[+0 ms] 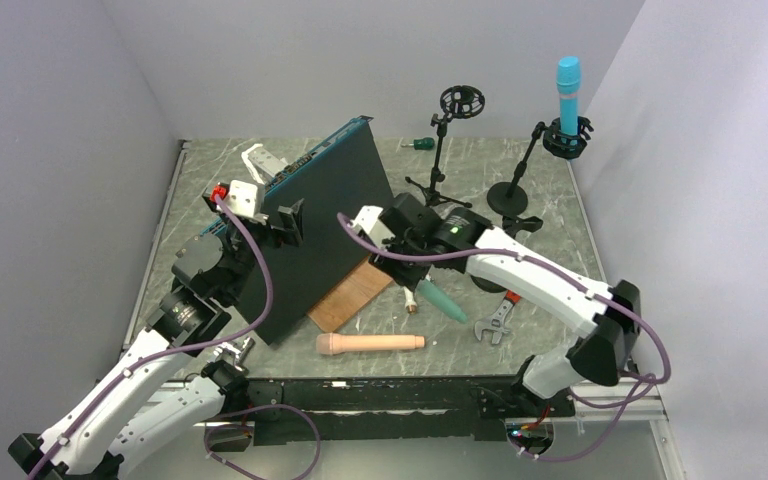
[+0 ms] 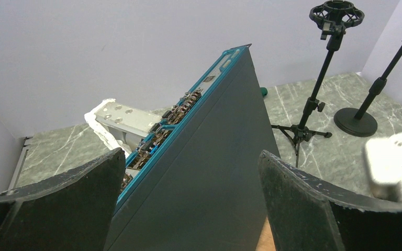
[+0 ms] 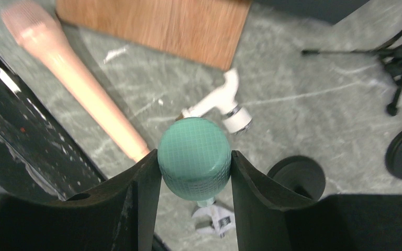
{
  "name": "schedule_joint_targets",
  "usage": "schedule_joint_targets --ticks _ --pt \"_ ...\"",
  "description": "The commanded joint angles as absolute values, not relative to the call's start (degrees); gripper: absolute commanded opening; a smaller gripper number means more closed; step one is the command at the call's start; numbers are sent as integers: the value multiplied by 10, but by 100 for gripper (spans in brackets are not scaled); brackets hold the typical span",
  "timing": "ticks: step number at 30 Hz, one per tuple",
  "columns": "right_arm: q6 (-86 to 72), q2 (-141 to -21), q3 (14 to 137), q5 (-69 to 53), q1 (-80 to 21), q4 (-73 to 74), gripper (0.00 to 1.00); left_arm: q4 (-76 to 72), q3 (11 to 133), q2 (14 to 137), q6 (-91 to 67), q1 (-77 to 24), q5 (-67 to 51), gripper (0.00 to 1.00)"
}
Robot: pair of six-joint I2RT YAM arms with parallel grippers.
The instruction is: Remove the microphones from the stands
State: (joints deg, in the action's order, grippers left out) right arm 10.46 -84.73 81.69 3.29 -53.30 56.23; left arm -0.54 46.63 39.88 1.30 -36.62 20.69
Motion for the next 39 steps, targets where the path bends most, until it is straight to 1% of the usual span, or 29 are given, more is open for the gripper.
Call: schedule_joint_targets --ticks 1,12,21,39 --pt "102 -843 814 58 -552 609 0 -14 480 400 19 -366 218 99" --pt "101 -916 795 92 -588 585 0 -21 471 391 23 -366 238 99" --pt "113 -957 785 74 -603 533 0 -38 455 365 23 -366 255 99" --pt "127 -1045 800 54 -605 474 0 -30 461 368 20 -367 251 99"
